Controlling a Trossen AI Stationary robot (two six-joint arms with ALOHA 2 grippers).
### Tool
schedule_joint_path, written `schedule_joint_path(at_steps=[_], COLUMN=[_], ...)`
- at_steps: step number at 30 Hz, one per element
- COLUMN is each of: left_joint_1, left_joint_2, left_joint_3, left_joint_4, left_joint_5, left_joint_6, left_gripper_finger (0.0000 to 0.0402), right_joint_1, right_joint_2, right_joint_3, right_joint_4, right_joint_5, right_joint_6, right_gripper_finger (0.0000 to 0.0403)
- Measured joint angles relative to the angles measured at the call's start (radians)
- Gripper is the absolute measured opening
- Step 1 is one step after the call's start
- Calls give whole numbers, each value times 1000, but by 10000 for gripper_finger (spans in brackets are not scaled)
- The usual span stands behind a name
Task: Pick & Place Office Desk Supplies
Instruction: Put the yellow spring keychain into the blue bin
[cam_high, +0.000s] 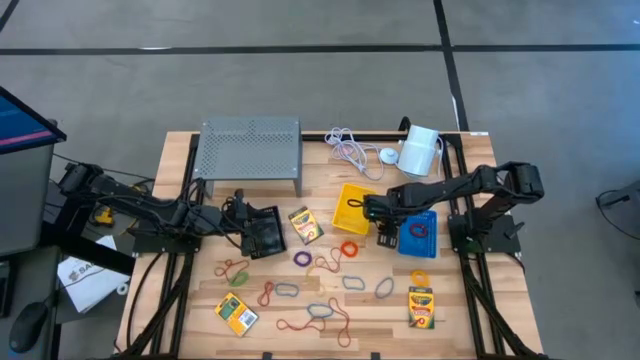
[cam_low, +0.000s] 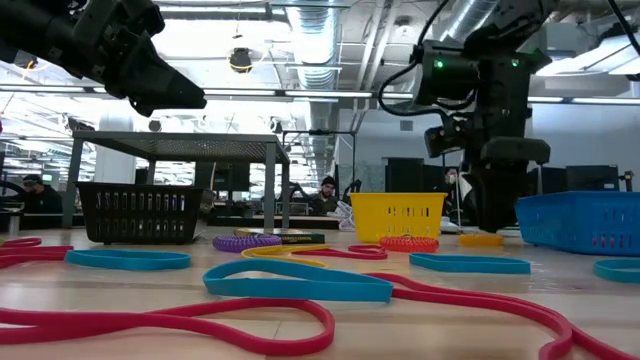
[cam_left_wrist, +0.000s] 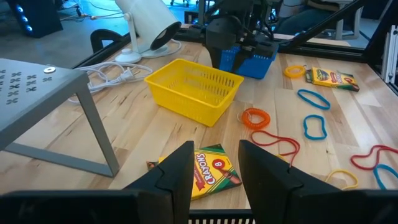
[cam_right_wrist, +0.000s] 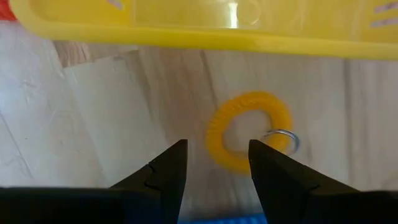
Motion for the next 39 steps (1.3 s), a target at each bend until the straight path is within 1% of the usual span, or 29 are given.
schedule_joint_path(at_steps=[5, 9, 18, 22, 30, 31, 39], left_joint_1=[0, 0, 0, 0, 0, 0, 0], left_joint_2=[0, 0, 0, 0, 0, 0, 0], left_joint_3=[0, 0, 0, 0, 0, 0, 0], left_joint_4=[0, 0, 0, 0, 0, 0, 0], left_joint_5=[0, 0, 0, 0, 0, 0, 0], left_joint_6=[0, 0, 0, 0, 0, 0, 0], left_gripper_finger=[123, 123, 123, 123, 123, 123, 123], right_joint_1=[0, 0, 0, -11, -34, -34, -35], right_joint_2=[0, 0, -1, -1, -2, -3, -3], right_joint_3=[-21, -50, -70, -70, -70, -70, -70], right_joint_4=[36, 100, 112, 112, 111, 111, 107], right_joint_5=[-6, -14, -16, -17, -33, -36, -36], right_joint_6=[12, 14, 15, 14, 14, 14, 49], right_gripper_finger=[166, 166, 162, 133, 20, 12, 5])
